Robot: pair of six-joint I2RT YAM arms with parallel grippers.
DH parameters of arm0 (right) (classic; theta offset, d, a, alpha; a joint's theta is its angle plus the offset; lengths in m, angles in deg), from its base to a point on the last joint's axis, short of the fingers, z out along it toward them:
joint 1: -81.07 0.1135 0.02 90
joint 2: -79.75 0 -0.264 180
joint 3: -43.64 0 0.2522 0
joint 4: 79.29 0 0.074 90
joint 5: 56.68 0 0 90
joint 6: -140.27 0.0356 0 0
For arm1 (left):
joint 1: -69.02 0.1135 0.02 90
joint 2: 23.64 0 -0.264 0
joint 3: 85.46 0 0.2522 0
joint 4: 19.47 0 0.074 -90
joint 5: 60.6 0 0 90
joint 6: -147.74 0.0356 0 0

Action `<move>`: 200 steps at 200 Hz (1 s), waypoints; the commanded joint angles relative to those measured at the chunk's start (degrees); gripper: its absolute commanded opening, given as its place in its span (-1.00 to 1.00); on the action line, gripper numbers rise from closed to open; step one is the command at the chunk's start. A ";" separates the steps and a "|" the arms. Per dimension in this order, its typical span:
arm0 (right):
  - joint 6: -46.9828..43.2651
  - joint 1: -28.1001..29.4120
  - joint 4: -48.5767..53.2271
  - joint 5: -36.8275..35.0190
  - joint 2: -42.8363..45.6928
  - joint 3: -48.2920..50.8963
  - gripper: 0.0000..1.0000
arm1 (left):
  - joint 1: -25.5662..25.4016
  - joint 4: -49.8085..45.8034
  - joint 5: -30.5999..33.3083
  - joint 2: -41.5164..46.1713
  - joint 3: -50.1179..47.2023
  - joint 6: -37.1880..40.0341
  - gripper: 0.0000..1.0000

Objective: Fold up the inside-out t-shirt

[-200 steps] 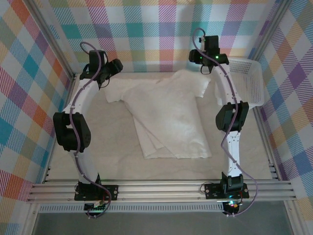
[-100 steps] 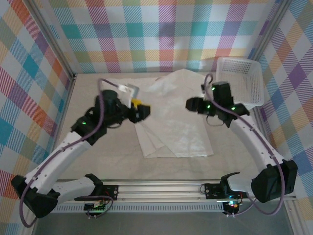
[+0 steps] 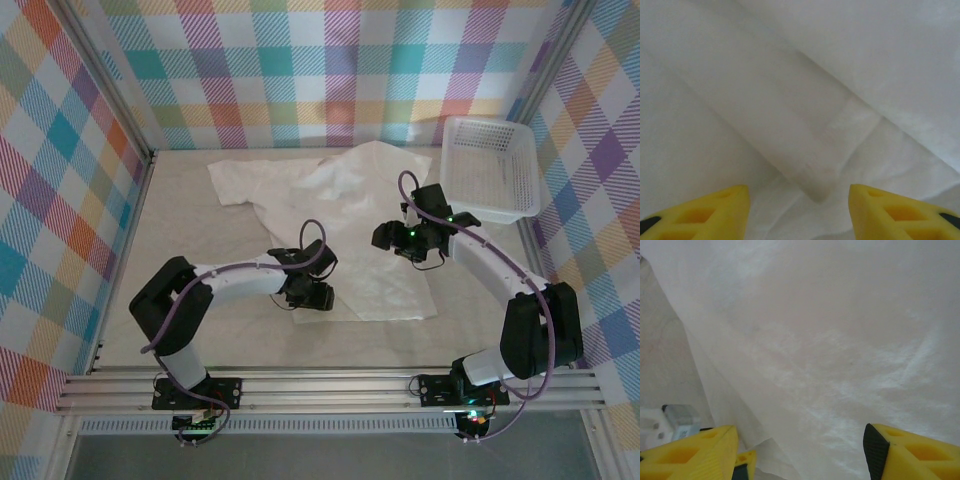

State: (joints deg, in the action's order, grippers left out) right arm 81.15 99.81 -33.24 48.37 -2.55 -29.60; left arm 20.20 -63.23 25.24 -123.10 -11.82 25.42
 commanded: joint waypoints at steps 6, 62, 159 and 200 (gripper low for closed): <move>1.26 0.15 -1.10 0.15 -0.05 -1.77 0.37 | 0.59 -1.66 2.00 -2.31 2.50 -3.87 -0.18; -4.20 0.11 -1.95 0.88 1.49 -1.48 0.40 | 1.02 -2.58 3.08 2.76 2.85 -3.21 -0.93; -57.58 20.67 -32.33 2.96 12.44 20.42 0.67 | 4.88 -10.53 2.89 16.59 6.68 0.32 -1.00; -55.66 28.70 -45.05 -16.11 0.97 20.15 0.70 | 6.10 -10.97 3.02 21.53 7.46 -0.27 -1.00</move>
State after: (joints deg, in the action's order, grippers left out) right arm 30.39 125.28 -64.73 45.62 3.92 -8.93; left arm 25.47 -72.23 28.28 -105.26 -5.74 24.55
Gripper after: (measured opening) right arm 0.848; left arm 0.050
